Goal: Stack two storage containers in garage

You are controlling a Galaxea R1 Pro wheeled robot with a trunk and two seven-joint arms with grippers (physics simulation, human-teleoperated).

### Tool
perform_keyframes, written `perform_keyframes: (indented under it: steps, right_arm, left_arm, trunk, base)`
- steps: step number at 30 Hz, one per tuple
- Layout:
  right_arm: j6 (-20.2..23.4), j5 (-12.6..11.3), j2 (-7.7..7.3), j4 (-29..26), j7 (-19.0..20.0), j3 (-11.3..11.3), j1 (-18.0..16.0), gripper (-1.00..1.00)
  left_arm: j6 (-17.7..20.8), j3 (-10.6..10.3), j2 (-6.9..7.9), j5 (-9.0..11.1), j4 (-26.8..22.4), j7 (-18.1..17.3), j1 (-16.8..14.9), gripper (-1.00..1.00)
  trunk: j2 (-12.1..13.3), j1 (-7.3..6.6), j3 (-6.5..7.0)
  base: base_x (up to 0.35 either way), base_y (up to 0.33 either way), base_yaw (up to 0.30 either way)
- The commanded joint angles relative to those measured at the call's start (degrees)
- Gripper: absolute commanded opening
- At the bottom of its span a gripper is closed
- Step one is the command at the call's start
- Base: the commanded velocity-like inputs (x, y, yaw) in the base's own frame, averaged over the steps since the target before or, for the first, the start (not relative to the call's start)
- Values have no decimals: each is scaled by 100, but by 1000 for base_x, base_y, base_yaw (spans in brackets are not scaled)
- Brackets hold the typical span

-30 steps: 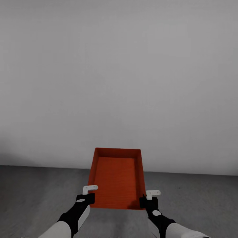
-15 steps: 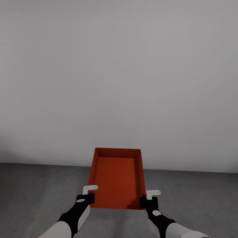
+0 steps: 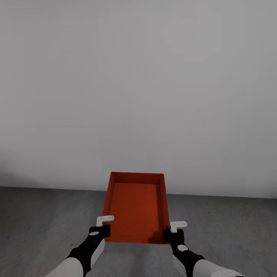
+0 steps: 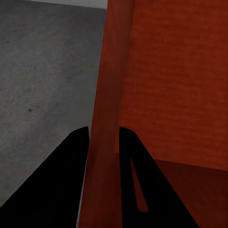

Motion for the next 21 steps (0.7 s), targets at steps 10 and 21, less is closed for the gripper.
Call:
perform_keyframes:
  steps: [10, 21]
  right_arm:
    - [-36, -95, -27, 2, -161, -151, -5, -100]
    - [-36, -95, -27, 2, -162, -151, -5, -100]
  left_arm:
    - [56, 83, 0, -19, -17, 38, -3, -100]
    - [57, 83, 0, -19, -17, 38, -3, -100]
  trunk:
    - [-5, 0, -98]
    - [-5, 0, -199]
  base:
    - [0, 0, 0]
    - [0, 0, 0]
